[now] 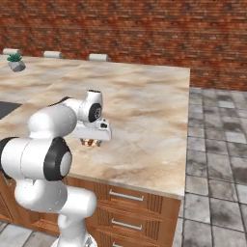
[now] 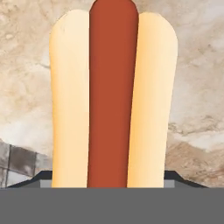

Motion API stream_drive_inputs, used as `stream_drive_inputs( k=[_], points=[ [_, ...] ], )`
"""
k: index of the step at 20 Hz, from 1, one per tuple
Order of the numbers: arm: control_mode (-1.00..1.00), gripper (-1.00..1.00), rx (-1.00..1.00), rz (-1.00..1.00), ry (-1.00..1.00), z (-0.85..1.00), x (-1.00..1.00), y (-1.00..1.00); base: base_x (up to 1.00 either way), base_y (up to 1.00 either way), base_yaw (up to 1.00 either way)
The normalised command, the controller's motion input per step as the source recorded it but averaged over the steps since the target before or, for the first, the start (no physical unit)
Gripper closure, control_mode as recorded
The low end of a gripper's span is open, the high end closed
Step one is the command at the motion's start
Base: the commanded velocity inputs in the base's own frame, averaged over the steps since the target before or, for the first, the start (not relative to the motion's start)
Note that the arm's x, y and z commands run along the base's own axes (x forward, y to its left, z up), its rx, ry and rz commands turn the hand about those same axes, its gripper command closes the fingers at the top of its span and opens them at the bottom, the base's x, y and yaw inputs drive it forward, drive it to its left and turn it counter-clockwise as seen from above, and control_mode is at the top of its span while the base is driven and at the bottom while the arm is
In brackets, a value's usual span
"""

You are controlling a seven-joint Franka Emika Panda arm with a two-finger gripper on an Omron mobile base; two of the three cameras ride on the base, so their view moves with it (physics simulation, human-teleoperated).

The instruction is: Store the hot dog in the freezer for long-term storage. Close the freezer door after placing the cooked food.

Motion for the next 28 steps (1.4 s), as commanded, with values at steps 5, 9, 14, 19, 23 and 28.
stream_drive_inputs(
  k=[5,9,14,19,23,28],
  points=[
    [-1.0,1.0,0.0,-0.34,0.14,0.74,-0.69,-0.01,0.0,0.0,0.0],
    [-1.0,1.0,-0.1,-0.29,-0.05,0.87,-0.91,0.19,0.0,0.0,0.0],
    [-1.0,1.0,-0.19,-0.17,0.0,0.71,-0.62,0.21,0.0,0.0,0.0],
    [-1.0,1.0,-0.31,0.0,0.0,0.12,-0.19,0.09,0.0,0.0,0.0],
    [-1.0,1.0,-0.08,0.01,0.0,0.03,-0.36,0.0,0.0,0.0,0.0],
    [-1.0,1.0,0.07,0.01,-0.02,0.0,-0.54,0.0,0.0,0.0,0.0]
  ],
)
